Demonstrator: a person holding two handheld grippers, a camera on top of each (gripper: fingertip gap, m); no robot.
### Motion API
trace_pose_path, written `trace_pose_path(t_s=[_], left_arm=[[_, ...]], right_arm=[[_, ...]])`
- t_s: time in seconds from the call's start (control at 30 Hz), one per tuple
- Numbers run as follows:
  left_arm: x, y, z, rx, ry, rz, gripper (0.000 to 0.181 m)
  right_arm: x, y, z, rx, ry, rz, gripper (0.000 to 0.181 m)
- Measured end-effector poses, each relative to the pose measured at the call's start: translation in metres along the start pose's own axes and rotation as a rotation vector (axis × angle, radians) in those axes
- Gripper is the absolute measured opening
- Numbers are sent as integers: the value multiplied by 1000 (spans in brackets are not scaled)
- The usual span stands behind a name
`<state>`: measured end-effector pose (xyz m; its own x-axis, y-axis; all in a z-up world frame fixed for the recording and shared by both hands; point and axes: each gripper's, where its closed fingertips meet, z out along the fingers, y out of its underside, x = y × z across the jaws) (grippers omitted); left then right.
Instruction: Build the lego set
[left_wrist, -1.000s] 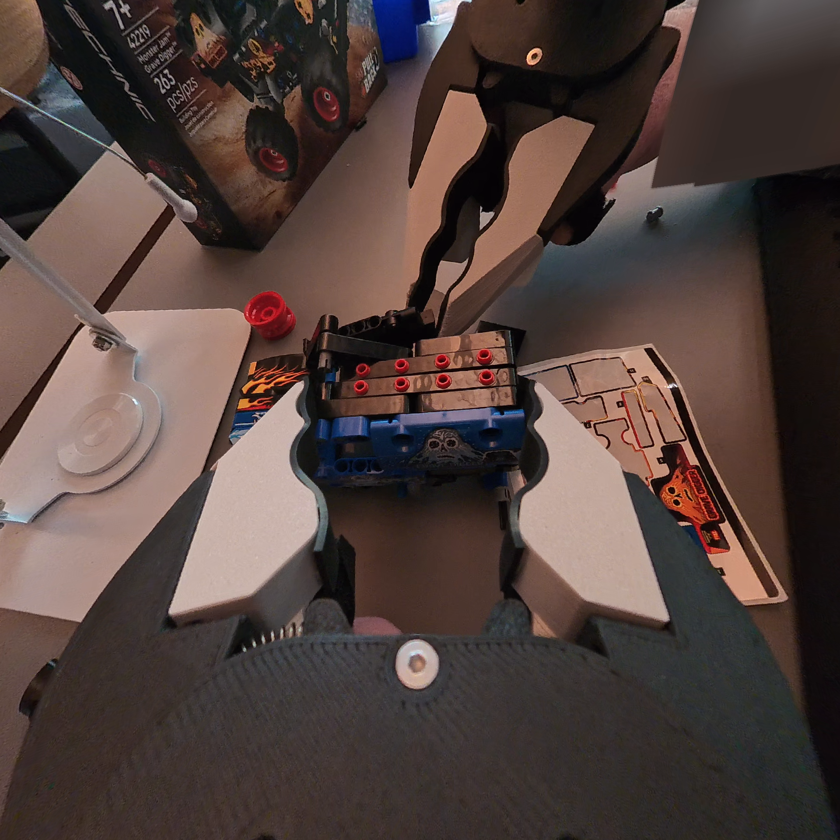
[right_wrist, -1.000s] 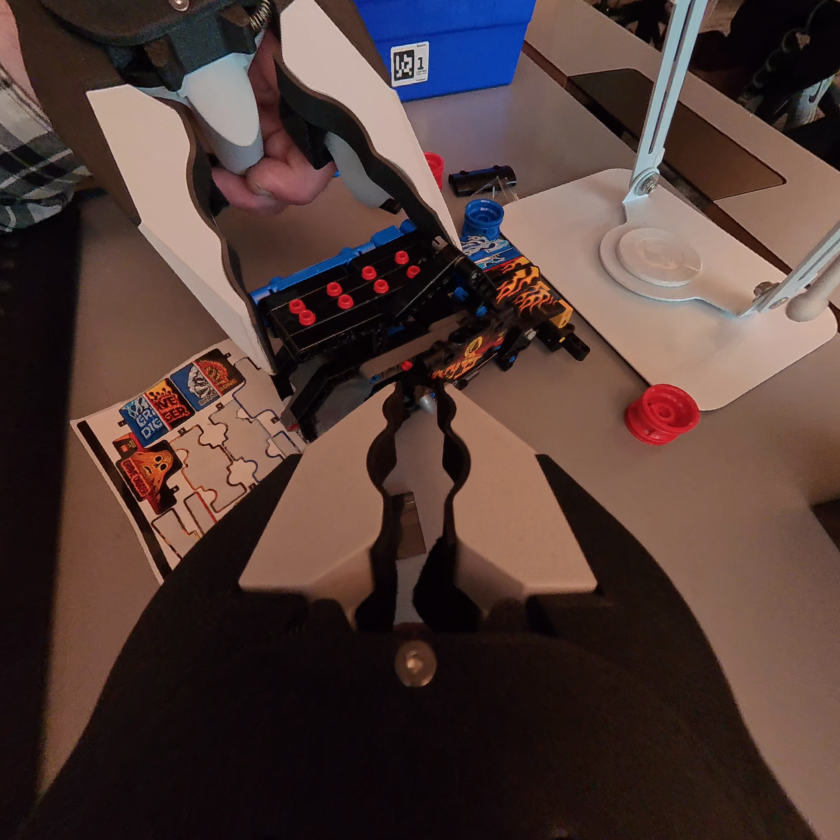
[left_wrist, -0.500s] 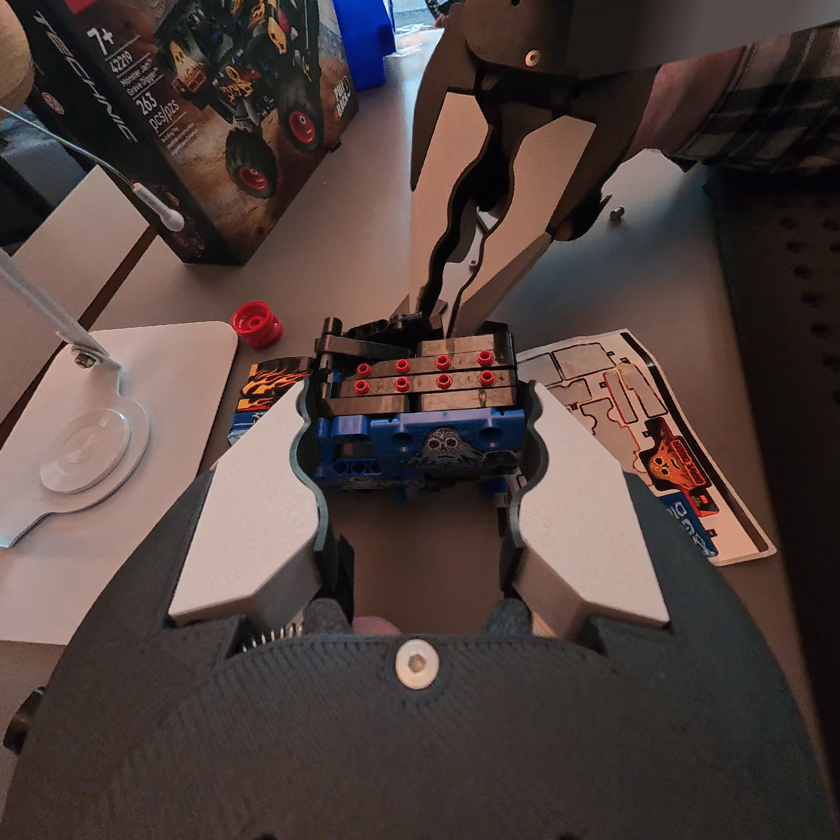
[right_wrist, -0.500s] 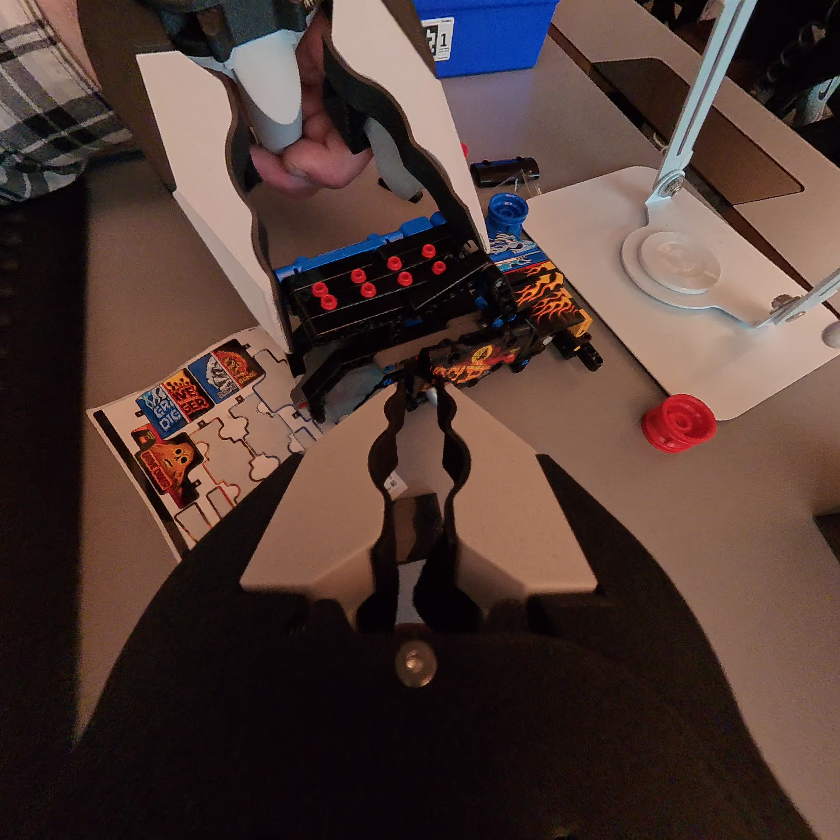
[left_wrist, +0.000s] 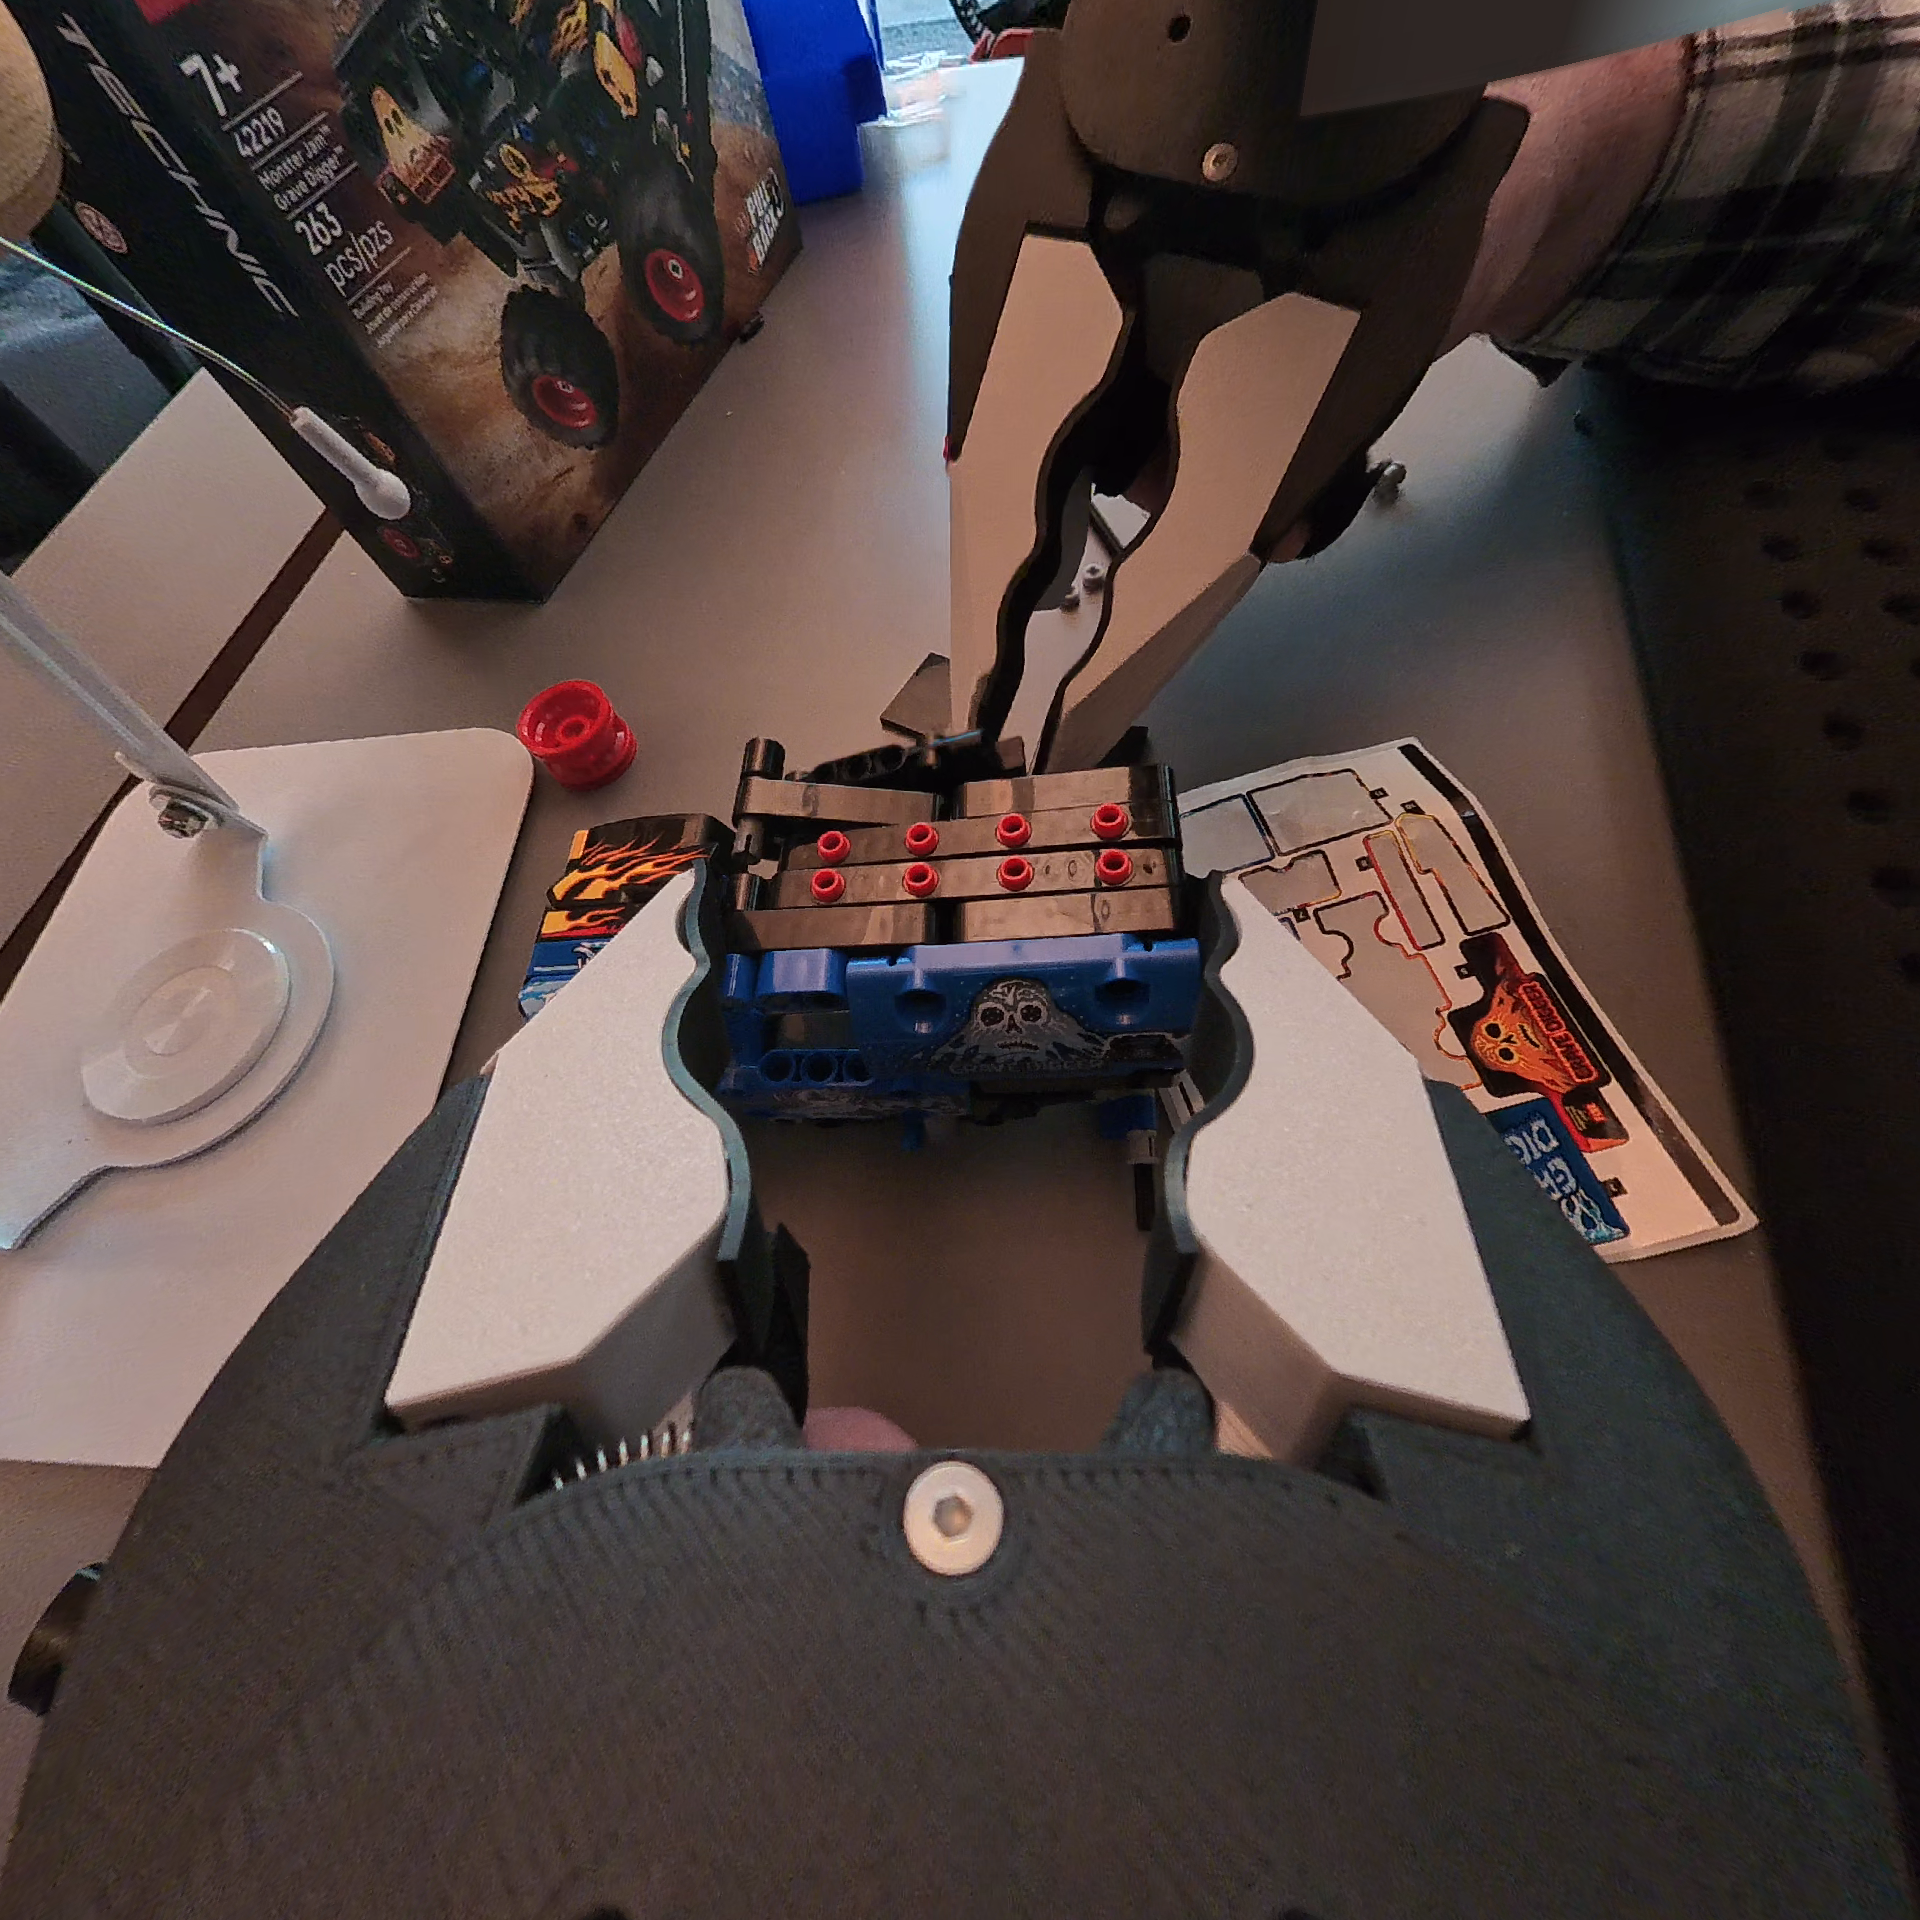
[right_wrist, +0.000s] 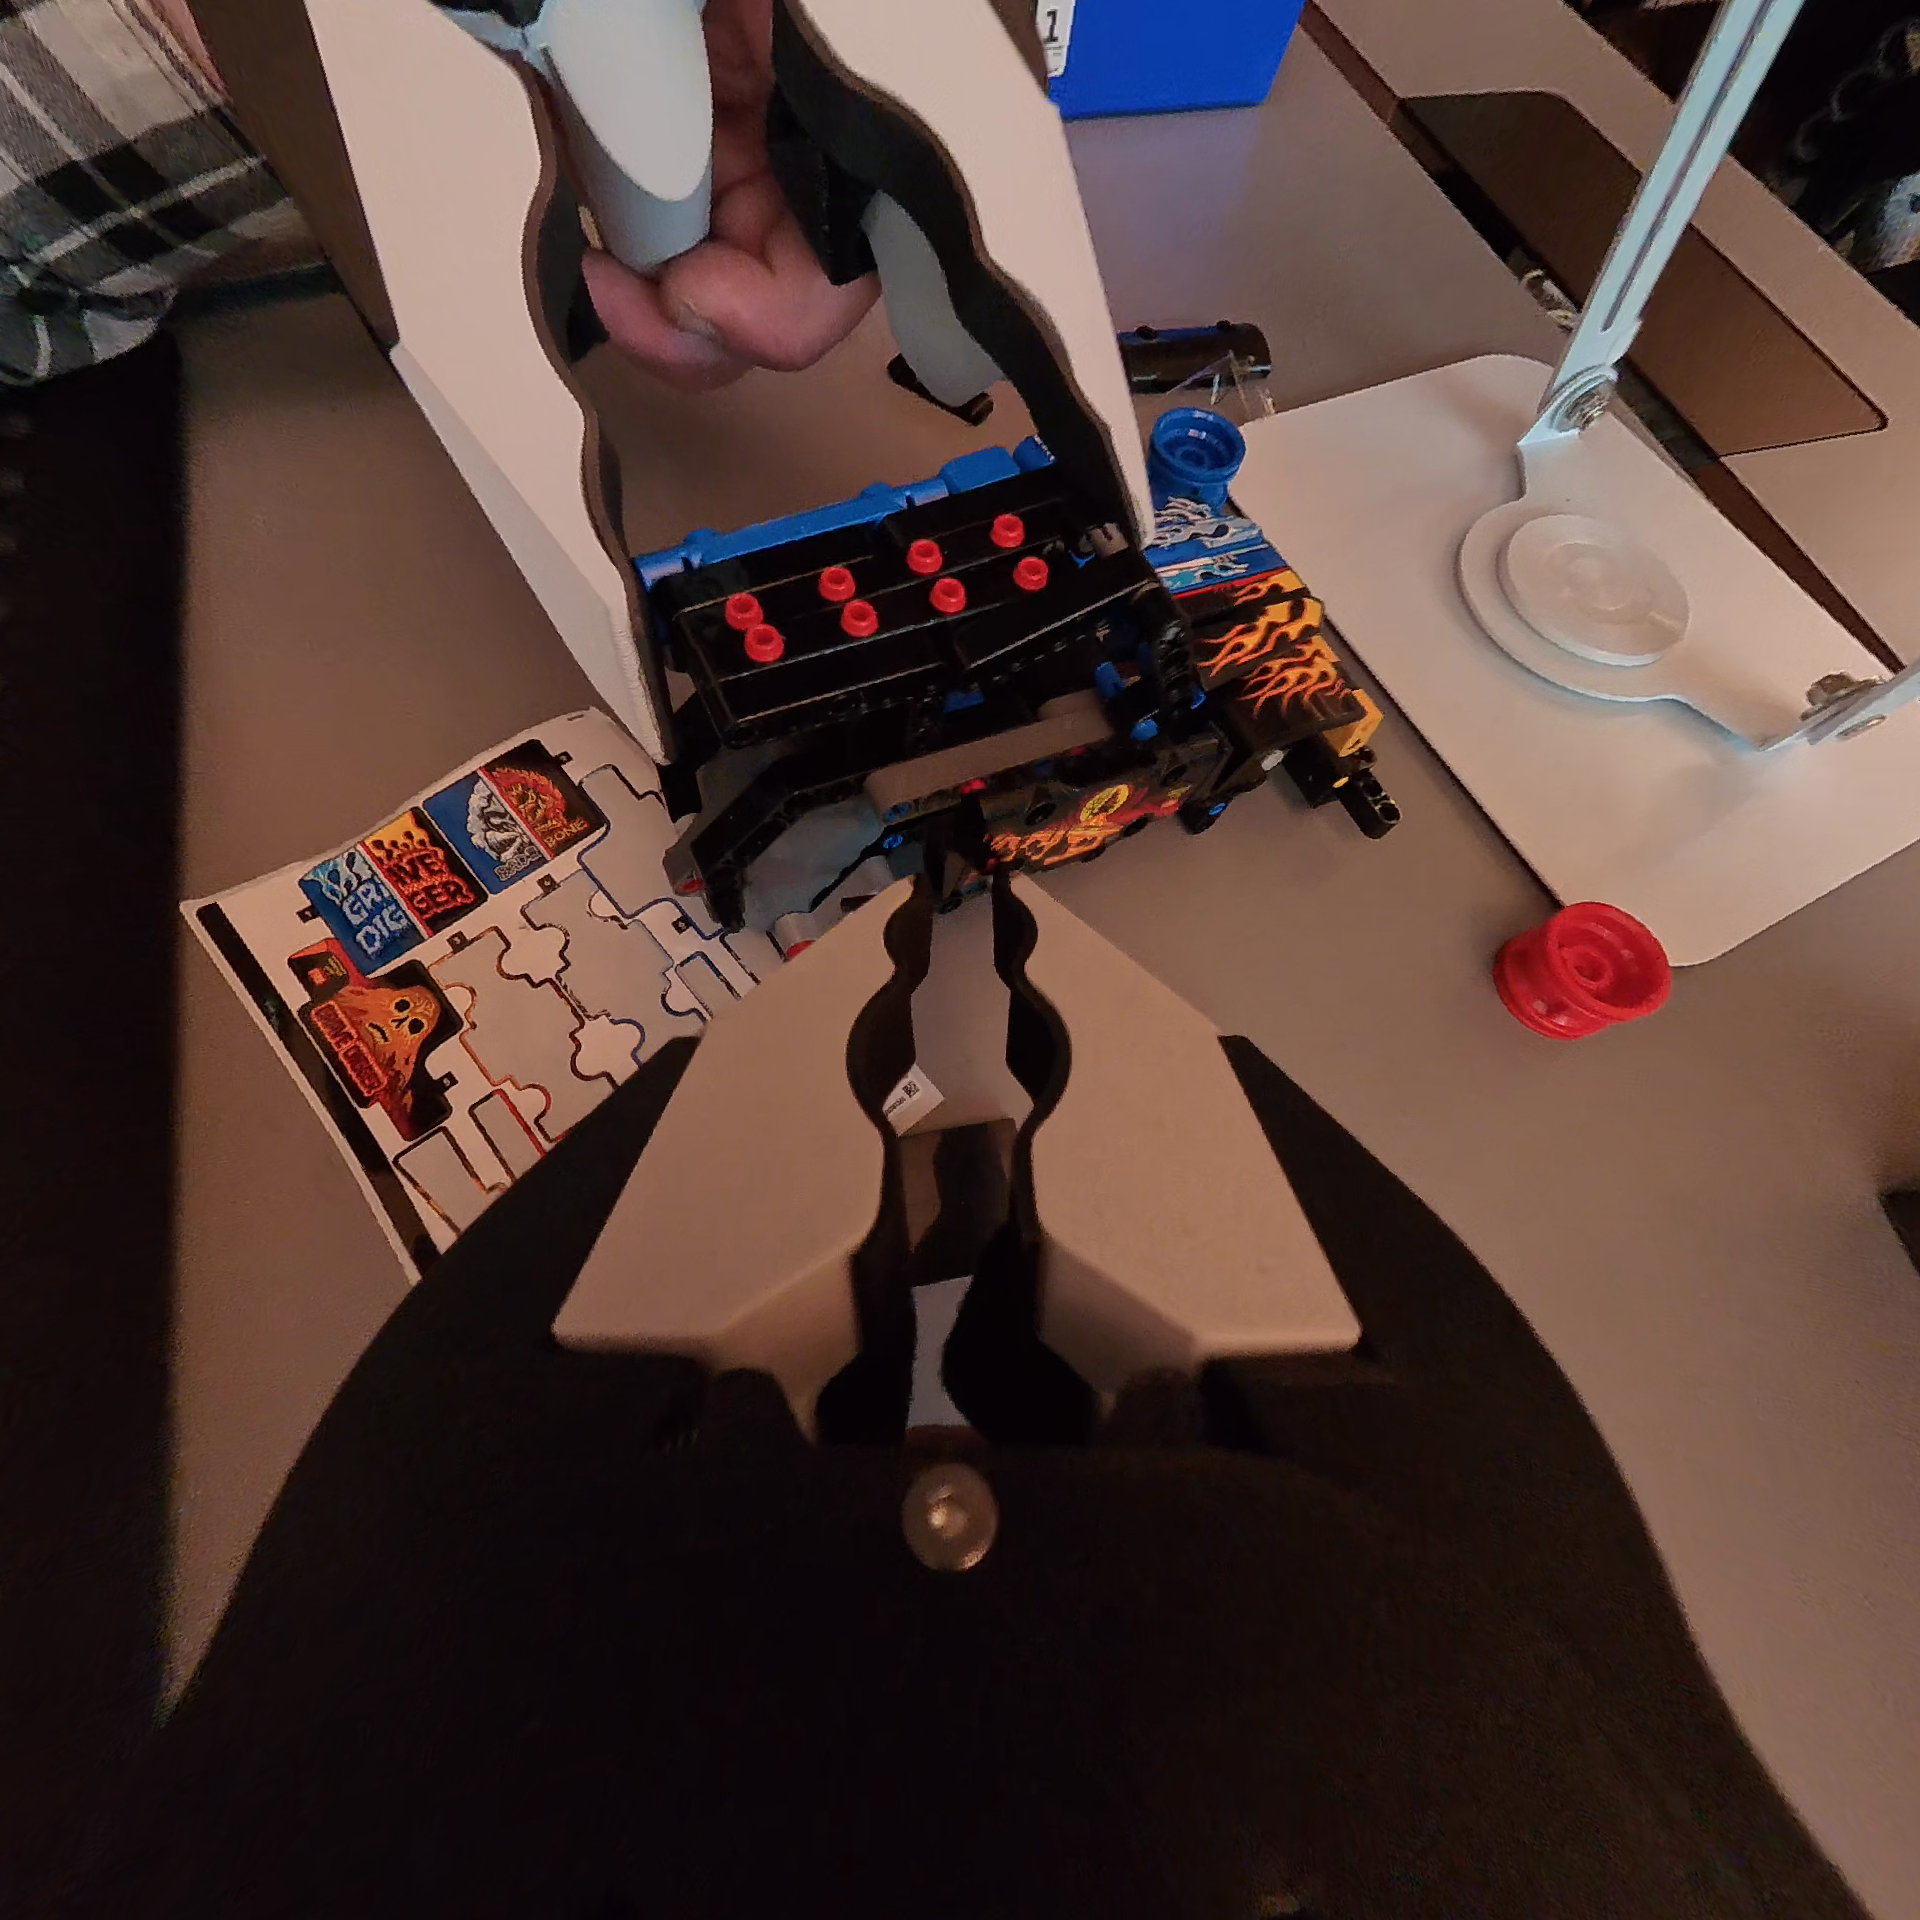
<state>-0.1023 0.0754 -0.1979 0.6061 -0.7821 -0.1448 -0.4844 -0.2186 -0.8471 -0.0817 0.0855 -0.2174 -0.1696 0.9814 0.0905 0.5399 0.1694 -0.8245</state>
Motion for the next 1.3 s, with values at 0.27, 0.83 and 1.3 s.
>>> trace_pose_path(t_s=[0.27, 0.83, 1.3], left_arm=[[0, 0, -1, 3, -1, 2, 90], [0, 0, -1, 4, -4, 3, 90], [0, 1, -2, 6, -4, 6, 90]], right_arm=[[-2, 4, 2, -13, -19, -3, 1], [4, 1, 12, 35, -26, 51, 17], [4, 3, 9, 38, -47, 54, 10]])
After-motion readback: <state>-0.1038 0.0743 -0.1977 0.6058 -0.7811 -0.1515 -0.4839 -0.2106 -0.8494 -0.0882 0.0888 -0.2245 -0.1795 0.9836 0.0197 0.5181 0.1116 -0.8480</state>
